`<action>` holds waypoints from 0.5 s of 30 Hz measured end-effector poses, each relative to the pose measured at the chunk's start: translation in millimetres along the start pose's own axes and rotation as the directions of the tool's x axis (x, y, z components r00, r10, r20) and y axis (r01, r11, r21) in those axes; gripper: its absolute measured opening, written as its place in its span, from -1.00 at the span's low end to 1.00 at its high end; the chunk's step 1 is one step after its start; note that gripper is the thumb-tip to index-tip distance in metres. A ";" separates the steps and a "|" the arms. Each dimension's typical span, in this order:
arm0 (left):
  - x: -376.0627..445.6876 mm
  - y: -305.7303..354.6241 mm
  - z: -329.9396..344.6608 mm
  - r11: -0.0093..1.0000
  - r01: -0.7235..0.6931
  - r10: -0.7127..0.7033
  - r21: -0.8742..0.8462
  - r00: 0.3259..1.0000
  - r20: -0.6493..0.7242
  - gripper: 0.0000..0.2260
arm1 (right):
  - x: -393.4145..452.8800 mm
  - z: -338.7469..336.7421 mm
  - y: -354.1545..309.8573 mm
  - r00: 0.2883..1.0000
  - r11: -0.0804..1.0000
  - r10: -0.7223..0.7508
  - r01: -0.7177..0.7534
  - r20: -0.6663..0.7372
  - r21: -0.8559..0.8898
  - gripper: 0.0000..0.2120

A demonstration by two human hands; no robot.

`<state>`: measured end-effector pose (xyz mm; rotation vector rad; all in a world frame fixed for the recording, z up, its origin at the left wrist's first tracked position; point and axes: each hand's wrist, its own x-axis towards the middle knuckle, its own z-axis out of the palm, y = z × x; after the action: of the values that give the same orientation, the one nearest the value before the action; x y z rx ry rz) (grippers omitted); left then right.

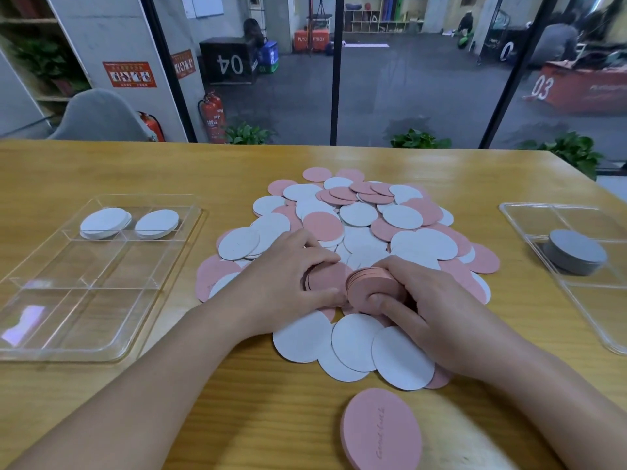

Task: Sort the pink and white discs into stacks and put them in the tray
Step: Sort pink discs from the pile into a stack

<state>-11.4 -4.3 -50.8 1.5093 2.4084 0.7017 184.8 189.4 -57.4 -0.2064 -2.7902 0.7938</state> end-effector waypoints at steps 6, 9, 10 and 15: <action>-1.8 5.4 -3.2 0.999 0.003 -0.005 -0.042 0.998 -0.058 -0.61 | -0.4 0.7 0.0 1.000 1.000 0.003 -0.003 -0.006 0.011 -0.86; 0.2 0.6 -3.6 0.970 0.032 -0.072 -0.240 0.984 -0.162 -0.75 | -0.1 0.5 0.9 1.000 1.000 0.004 -0.004 -0.005 0.010 -0.85; 1.0 -1.7 -4.6 0.955 0.030 -0.094 -0.296 0.974 -0.205 -0.78 | -0.3 0.6 1.0 1.000 1.000 -0.001 0.001 -0.005 0.008 -0.84; 2.7 -6.4 -17.4 0.858 0.008 -0.207 -0.514 0.921 -0.331 -0.86 | -0.8 -0.4 1.0 1.000 1.000 -0.006 0.006 0.004 0.000 -0.83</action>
<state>-25.0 -9.1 -38.8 1.0829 2.2575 1.5739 185.8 190.2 -57.8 -0.1967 -2.7929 0.7931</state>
